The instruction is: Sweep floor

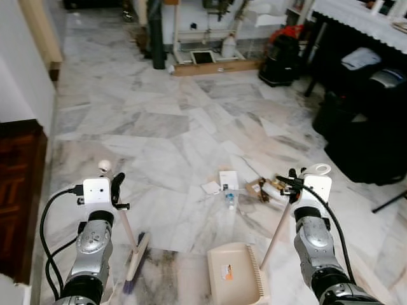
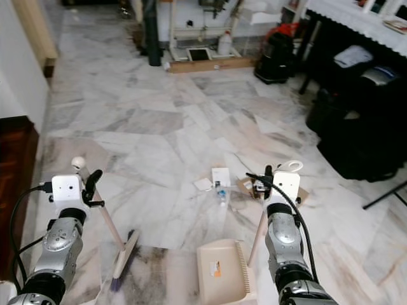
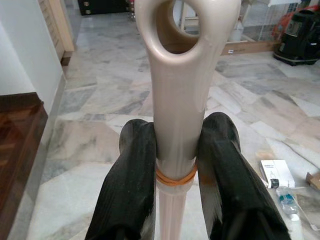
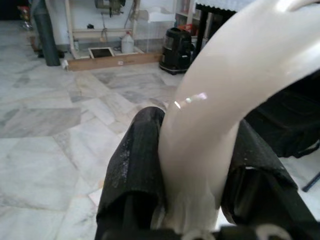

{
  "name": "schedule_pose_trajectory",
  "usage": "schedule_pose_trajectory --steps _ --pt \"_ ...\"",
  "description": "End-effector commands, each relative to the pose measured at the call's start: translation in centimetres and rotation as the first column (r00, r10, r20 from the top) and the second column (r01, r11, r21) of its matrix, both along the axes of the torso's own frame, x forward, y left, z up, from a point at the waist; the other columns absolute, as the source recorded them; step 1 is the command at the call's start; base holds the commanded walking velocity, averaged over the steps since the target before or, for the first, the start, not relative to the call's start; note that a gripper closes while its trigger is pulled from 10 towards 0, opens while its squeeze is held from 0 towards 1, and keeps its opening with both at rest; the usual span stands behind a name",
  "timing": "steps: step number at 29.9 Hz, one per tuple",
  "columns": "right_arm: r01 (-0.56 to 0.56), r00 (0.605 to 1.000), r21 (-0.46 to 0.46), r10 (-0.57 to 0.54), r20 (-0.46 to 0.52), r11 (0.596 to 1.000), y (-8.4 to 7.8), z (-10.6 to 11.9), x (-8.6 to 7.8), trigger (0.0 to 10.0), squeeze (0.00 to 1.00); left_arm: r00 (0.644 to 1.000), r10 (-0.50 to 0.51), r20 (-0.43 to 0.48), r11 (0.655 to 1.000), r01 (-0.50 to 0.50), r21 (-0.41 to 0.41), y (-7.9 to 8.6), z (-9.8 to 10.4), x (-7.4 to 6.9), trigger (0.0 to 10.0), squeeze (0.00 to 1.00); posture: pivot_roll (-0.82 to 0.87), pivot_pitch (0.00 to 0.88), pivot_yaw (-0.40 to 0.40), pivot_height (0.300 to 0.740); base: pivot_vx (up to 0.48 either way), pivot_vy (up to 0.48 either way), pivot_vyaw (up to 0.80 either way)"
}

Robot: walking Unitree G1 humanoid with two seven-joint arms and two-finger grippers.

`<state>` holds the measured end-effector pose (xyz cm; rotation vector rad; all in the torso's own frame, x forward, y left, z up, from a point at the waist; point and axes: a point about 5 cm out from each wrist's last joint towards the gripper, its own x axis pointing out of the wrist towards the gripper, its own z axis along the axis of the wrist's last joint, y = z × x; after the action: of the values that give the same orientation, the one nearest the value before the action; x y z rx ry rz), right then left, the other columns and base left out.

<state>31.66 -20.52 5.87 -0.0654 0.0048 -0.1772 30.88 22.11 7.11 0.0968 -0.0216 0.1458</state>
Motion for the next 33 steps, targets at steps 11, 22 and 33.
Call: schedule_pose_trajectory --steps 11,22,33 --pt "-0.004 1.0 0.007 0.004 0.026 1.0 0.13 0.73 0.52 10.0 0.0 1.0 0.004 0.031 1.0 -0.004 0.005 0.03 0.53 0.07 10.0 0.0 0.0 0.0 -0.08 0.74 0.0 0.0 -0.06" --pt "-0.013 0.999 -0.004 0.013 0.035 1.0 0.37 0.85 0.58 10.0 0.0 0.999 -0.005 0.032 1.0 0.005 0.011 -0.16 0.56 0.13 10.0 0.0 0.0 0.0 -0.081 0.74 0.0 -0.176 -0.42" --pt "-0.017 1.0 0.01 0.017 0.026 1.0 0.63 0.69 0.59 10.0 0.0 0.999 -0.008 0.031 1.0 0.007 0.017 -0.08 0.61 0.14 10.0 0.0 0.01 0.0 -0.077 0.74 0.0 -0.246 0.0"
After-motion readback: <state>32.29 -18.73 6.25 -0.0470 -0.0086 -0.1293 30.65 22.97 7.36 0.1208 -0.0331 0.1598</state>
